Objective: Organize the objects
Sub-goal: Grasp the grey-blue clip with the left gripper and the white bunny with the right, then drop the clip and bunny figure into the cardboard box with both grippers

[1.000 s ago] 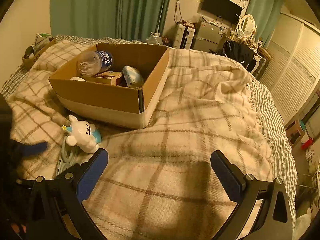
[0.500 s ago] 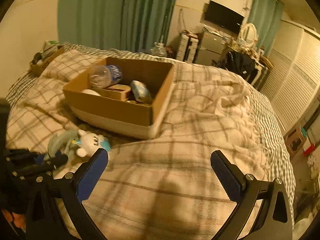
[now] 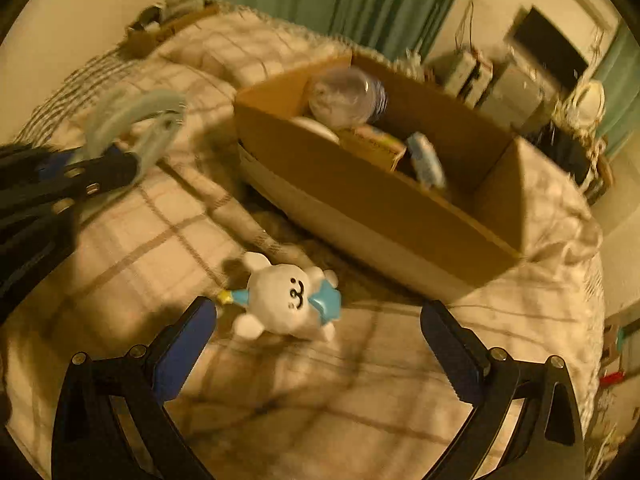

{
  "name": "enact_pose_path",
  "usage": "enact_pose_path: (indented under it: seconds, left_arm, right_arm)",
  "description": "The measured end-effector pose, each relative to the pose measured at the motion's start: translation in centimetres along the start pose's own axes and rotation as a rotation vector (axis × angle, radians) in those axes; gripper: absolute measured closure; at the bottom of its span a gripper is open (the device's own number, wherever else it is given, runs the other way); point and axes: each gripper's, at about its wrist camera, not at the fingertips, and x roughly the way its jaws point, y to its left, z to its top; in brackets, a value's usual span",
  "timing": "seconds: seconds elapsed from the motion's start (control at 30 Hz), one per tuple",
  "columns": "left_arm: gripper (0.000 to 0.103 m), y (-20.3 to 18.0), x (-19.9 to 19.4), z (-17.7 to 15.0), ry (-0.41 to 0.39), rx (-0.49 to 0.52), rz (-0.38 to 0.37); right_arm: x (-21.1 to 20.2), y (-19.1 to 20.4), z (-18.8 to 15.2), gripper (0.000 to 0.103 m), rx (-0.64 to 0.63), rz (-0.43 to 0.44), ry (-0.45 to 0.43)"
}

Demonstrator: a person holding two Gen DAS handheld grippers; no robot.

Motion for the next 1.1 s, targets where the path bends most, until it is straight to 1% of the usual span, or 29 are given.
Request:
enact_pose_path:
  seconds: [0.17, 0.27, 0.33, 0.43, 0.47, 0.5, 0.53, 0.6, 0.63, 0.67, 0.8, 0.93, 0.97, 1.1]
  left_arm:
    - [0.091, 0.5, 1.4, -0.6, 0.037, -0.004, -0.041]
    - [0.091, 0.6, 1.6, -0.9, 0.045, -0.011, -0.061]
    - [0.091, 0.7, 1.6, -1.0, 0.044, -0.013, -0.07]
    - [0.091, 0.6, 1.4, -1.2, 0.045, -0.016, -0.088]
    - [0.091, 0.6, 1.3, -1.3, 0.046, -0.018, -0.095]
    - [0.091, 0.6, 1.2, -1.3, 0.046, -0.02, -0.099]
    - [0.091, 0.5, 1.0, -1.4, 0.046, -0.022, -0.102]
    - [0.091, 0.4, 0.7, -1.5, 0.048, -0.02, -0.105]
    - [0.091, 0.1, 0.5, -1.5, 0.048, -0.01, -0.104]
    - [0.091, 0.0, 0.2, -1.6, 0.046, -0.006, -0.105]
    - [0.091, -0.4, -0.9, -1.8, 0.043, -0.004, -0.139]
    - [0.091, -0.7, -2.1, -2.2, 0.043, 0.002, -0.153]
    - [0.091, -0.9, -2.4, -2.2, 0.045, 0.004, -0.158]
    - [0.091, -1.8, -3.6, -1.3, 0.04, 0.049, -0.166]
  right_arm:
    - [2.7, -0.3, 0.2, 0.002, 0.052, 0.037, 0.063]
    - [3.7, -0.2, 0.3, 0.002, 0.075, 0.082, 0.097]
    - [4.2, -0.2, 0.2, 0.003, 0.081, 0.096, 0.108]
    - [4.1, 0.1, 0.1, 0.012, 0.077, 0.12, 0.109]
    - [4.1, 0.3, 0.0, 0.017, 0.073, 0.129, 0.11]
    - [4.0, 0.5, -0.1, 0.027, 0.068, 0.14, 0.11]
    - [3.9, 0.8, -0.2, 0.03, 0.065, 0.154, 0.11]
    - [3.4, 0.9, -0.5, 0.032, 0.059, 0.133, 0.097]
    - [2.9, 0.9, -0.7, 0.042, 0.06, 0.122, 0.082]
    - [2.5, 0.8, -0.9, 0.04, 0.063, 0.118, 0.072]
    - [0.3, 0.3, -1.2, 0.041, 0.075, 0.094, 0.025]
    - [-2.7, 0.2, -2.1, 0.041, 0.091, 0.075, -0.028]
    - [-3.1, 0.0, -1.9, 0.041, 0.089, 0.07, -0.038]
    - [-5.9, -0.8, -2.0, 0.041, 0.072, 0.031, -0.082]
